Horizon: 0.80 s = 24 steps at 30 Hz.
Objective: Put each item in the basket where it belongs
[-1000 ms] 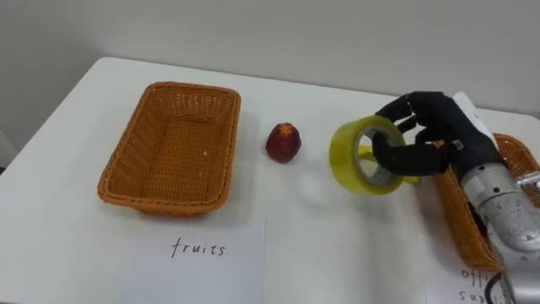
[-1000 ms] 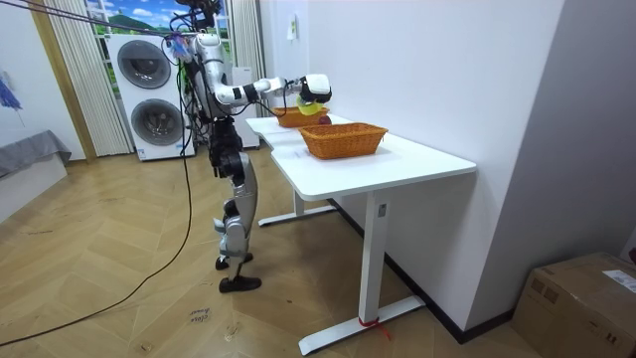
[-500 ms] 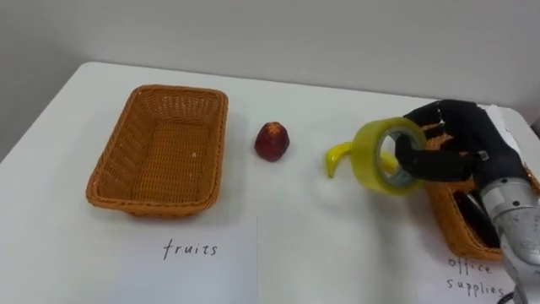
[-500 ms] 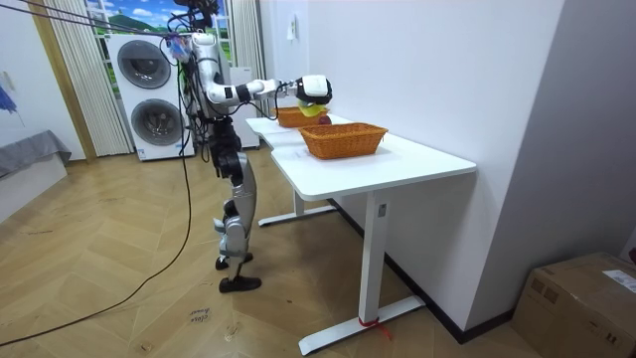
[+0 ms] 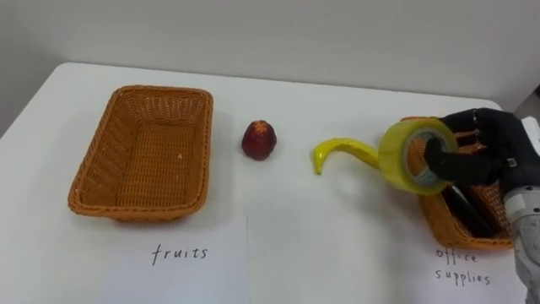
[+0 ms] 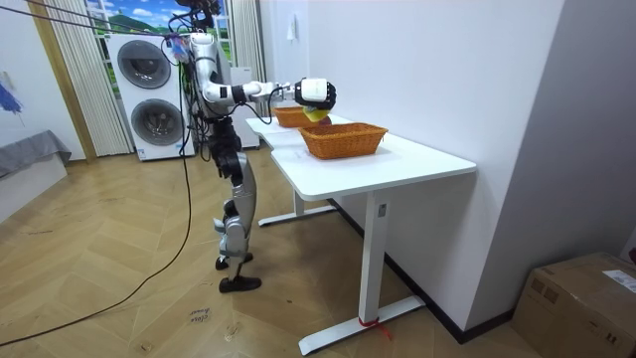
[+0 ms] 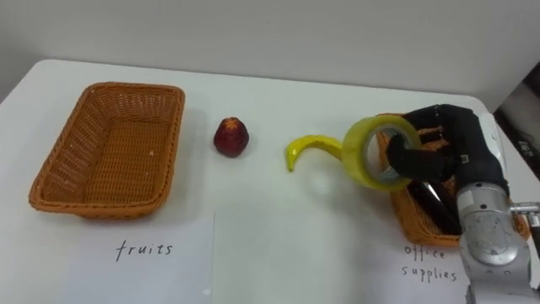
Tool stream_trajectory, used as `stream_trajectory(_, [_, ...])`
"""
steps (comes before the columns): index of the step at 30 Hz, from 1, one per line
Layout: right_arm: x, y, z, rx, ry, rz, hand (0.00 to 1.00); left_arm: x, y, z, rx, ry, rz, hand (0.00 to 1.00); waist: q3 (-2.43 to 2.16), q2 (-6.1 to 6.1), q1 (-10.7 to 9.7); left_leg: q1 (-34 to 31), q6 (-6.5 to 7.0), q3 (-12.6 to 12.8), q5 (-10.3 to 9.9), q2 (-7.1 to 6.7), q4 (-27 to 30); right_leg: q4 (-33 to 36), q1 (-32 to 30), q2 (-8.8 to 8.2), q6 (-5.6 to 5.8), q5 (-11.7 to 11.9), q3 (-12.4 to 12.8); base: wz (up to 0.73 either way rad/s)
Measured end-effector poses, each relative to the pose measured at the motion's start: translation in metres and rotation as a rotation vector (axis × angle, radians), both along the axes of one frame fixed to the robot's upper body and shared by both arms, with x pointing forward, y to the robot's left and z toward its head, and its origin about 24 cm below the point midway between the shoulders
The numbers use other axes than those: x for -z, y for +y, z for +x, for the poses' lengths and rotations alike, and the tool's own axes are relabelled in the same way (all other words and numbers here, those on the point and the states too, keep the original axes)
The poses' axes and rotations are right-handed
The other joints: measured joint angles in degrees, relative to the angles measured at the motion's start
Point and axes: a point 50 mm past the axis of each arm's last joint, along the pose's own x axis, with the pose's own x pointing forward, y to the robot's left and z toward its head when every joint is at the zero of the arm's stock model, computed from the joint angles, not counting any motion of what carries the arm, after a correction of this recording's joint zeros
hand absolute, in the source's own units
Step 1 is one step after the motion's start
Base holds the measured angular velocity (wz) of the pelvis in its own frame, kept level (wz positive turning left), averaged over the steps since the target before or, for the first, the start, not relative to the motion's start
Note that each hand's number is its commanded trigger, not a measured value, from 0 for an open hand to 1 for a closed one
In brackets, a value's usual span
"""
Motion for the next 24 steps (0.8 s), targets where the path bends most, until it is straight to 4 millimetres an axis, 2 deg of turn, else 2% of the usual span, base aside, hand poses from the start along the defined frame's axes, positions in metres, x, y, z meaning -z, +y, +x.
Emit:
stream_trajectory(18, [0.012,-0.031,-0.011,0.168,0.026,0.04,1.0,-0.001,0.0,-0.004,-0.008,0.01,0.035,0.0,-0.24,0.43,-0.5,0.0,-0.02,0.7,0.0,0.1,-0.2,0.0,-0.3,0.13,-0.02,0.0,0.8,-0.02])
stream_trajectory(24, [0.019,-0.038,-0.015,0.222,0.041,0.042,1.0,-0.002,0.002,-0.008,-0.026,0.015,0.051,0.0,-0.18,0.3,-1.0,1.2,-0.07,1.2,0.1,0.16,-1.2,-0.1,0.2,0.3,-0.02,0.0,1.0,-0.04])
